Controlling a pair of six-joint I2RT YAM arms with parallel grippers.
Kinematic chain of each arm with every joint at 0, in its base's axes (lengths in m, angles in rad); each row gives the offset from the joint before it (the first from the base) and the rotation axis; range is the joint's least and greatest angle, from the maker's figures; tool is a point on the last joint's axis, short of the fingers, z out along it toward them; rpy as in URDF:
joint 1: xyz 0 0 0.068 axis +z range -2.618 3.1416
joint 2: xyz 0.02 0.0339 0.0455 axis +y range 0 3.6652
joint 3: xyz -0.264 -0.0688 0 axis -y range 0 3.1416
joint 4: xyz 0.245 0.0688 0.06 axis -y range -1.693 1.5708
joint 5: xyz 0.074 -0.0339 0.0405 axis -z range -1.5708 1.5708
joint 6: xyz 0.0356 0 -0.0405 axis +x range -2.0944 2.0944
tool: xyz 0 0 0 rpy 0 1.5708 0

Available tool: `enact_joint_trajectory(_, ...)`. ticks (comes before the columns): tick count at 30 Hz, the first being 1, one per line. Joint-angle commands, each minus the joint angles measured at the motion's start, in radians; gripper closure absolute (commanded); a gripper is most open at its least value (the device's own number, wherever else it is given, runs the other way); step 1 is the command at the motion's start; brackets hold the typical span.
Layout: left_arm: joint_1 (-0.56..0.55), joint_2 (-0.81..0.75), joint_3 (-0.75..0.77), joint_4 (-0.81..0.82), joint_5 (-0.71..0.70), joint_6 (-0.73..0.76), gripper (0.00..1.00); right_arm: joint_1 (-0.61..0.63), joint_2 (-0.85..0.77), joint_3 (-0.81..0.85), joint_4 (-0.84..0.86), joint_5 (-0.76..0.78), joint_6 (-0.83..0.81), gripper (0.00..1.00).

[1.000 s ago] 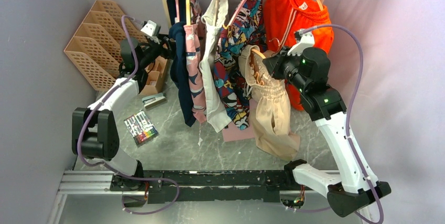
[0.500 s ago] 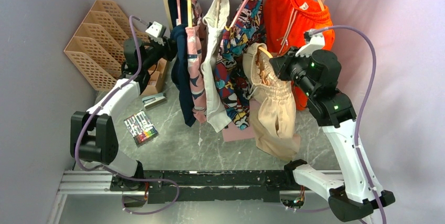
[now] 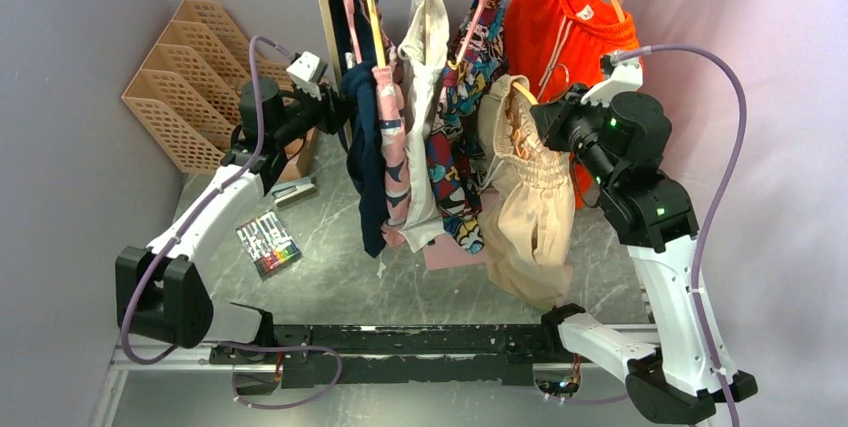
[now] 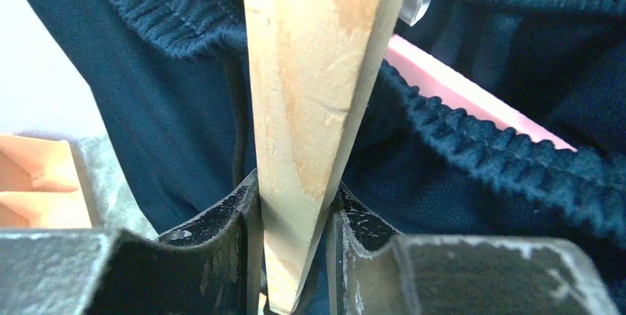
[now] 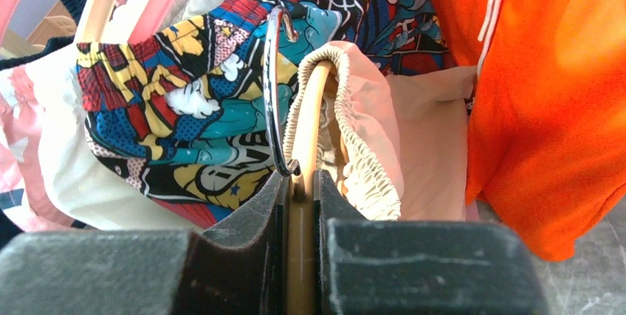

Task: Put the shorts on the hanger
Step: Adjust the clothesline at the center of the board.

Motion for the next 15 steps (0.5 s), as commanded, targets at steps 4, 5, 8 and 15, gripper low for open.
enact_joint_trajectory(4,-0.055,-0.165,-0.024,-0.043,0.054,-0.14,0.93,0.007,-0.012,0.036,-0.008,0.022,0.009,1.0)
enact_joint_trajectory(5,-0.056,-0.183,-0.04,-0.055,0.051,-0.139,0.93,0.007,-0.014,0.028,-0.005,0.018,0.009,1.0)
enact_joint_trajectory(8,-0.056,-0.234,-0.099,-0.083,0.033,-0.13,0.93,0.007,-0.019,0.003,0.007,0.009,0.017,1.0)
enact_joint_trajectory(15,-0.056,-0.336,-0.196,-0.165,-0.017,-0.109,0.93,0.007,-0.015,-0.003,0.02,0.006,0.026,1.0)
